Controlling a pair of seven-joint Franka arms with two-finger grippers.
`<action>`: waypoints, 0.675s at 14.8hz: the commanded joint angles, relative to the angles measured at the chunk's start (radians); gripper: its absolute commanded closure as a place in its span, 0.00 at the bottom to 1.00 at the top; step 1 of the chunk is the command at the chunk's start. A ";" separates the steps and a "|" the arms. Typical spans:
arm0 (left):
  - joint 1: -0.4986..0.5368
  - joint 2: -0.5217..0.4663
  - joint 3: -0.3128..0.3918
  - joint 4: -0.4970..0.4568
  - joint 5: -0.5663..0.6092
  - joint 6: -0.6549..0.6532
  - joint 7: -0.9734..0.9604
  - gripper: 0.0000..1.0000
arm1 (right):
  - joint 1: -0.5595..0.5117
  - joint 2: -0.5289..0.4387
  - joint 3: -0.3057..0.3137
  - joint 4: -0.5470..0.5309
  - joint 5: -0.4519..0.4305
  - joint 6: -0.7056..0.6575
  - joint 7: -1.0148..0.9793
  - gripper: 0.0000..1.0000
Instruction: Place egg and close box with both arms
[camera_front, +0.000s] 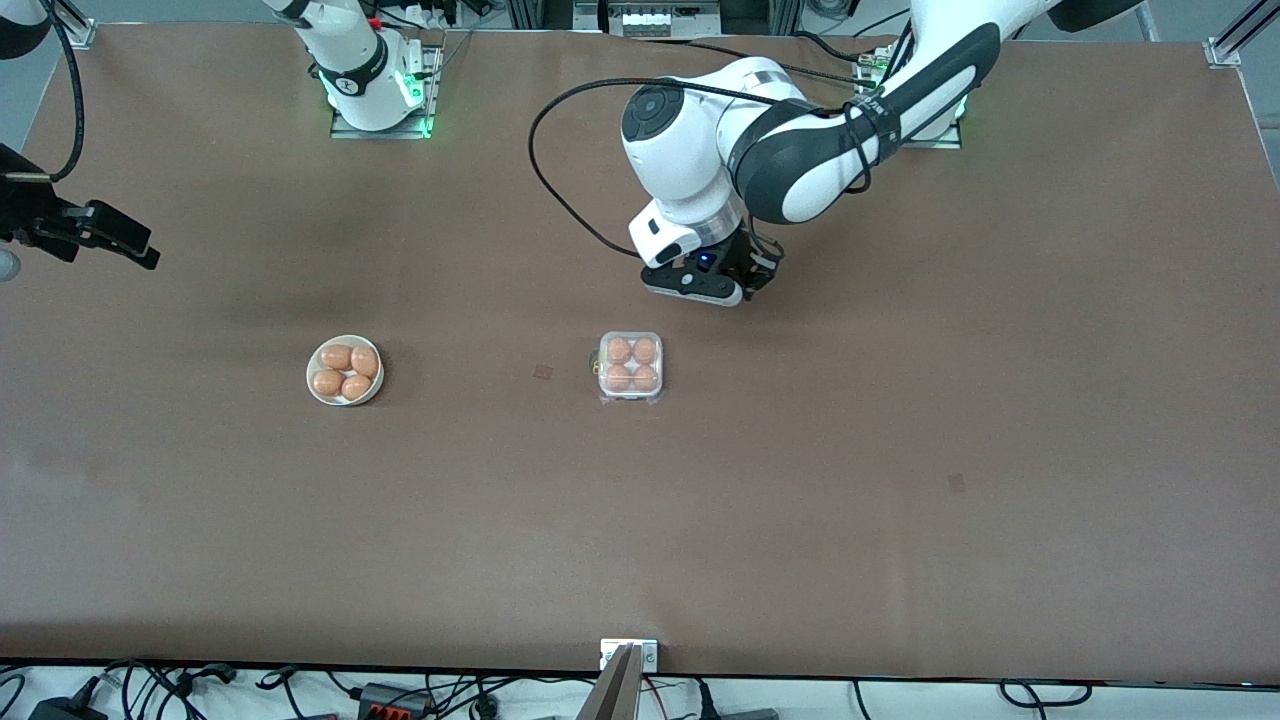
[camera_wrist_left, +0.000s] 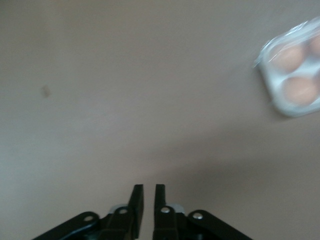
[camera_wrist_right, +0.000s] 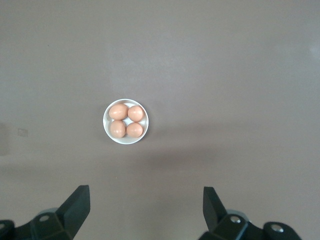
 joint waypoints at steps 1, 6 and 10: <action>0.013 -0.006 -0.014 0.056 -0.027 -0.151 0.126 0.00 | -0.009 -0.013 0.013 -0.001 0.009 -0.024 -0.012 0.00; 0.050 -0.023 -0.027 0.129 -0.137 -0.293 0.193 0.00 | -0.006 -0.045 0.015 -0.057 0.001 0.031 -0.013 0.00; 0.131 -0.090 0.035 0.197 -0.345 -0.302 0.330 0.00 | -0.006 -0.093 0.015 -0.137 -0.002 0.089 -0.015 0.00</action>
